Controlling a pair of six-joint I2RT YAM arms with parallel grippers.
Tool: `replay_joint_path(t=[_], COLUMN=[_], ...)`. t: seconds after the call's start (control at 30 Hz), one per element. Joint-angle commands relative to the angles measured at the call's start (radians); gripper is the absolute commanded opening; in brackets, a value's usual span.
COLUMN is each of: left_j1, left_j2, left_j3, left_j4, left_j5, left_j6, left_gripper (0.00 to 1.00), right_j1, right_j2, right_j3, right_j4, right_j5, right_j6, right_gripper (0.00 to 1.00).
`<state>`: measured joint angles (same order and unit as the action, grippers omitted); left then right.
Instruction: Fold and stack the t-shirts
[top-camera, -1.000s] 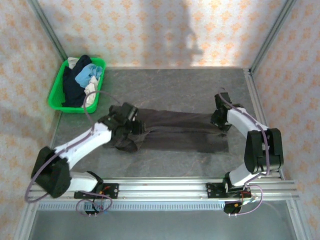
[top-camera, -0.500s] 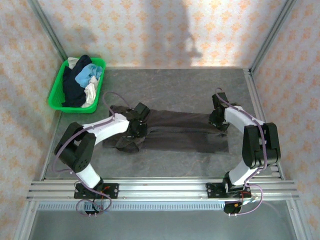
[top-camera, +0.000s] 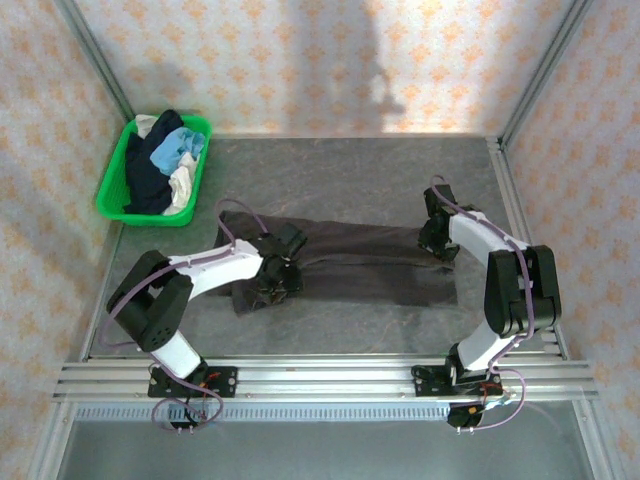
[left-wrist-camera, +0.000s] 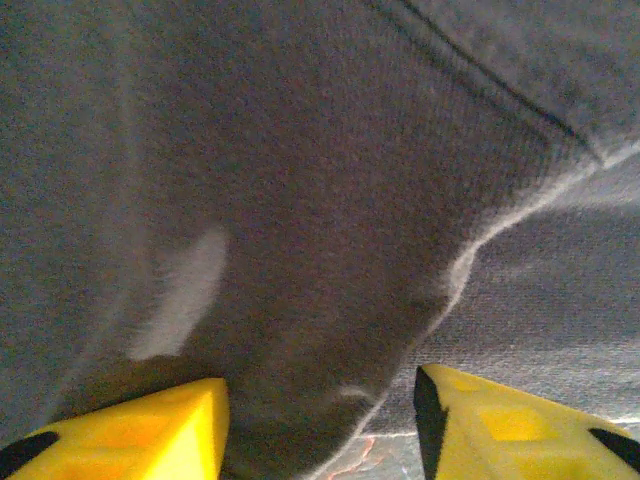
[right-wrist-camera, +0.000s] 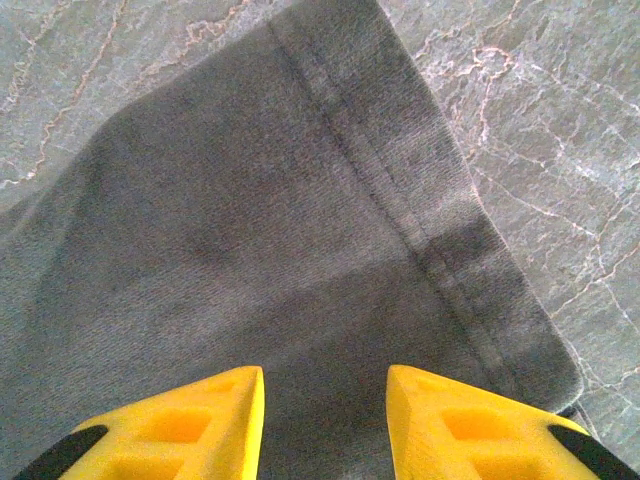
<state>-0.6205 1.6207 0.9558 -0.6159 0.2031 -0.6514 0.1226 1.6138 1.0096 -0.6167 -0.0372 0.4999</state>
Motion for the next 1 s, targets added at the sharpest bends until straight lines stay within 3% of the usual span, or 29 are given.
replay_joint_path(t=[0.0, 0.17, 0.33, 0.6, 0.97], left_j1=[0.063, 0.223, 0.391, 0.461, 0.463], left_j2=[-0.043, -0.002, 0.204, 0.467, 0.406], left_j3=[0.101, 0.252, 0.450, 0.668, 0.671], left_j4=[-0.072, -0.124, -0.174, -0.242, -0.267], left_j5=[-0.051, -0.094, -0.159, -0.205, -0.290], left_j6=[0.030, 0.111, 0.191, 0.226, 0.240], left_gripper=[0.57, 0.63, 0.63, 0.56, 0.59], right_j1=[-0.004, -0.045, -0.089, -0.102, -0.113], right_j2=[-0.008, 0.054, 0.169, 0.271, 0.298], right_j3=[0.058, 0.111, 0.187, 0.215, 0.192], right_j4=[-0.022, 0.006, 0.009, 0.015, 0.023], right_j5=[0.063, 0.088, 0.078, 0.044, 0.053], right_j6=[-0.014, -0.029, -0.048, -0.042, -0.048], right_gripper=[0.37, 0.38, 0.38, 0.38, 0.31])
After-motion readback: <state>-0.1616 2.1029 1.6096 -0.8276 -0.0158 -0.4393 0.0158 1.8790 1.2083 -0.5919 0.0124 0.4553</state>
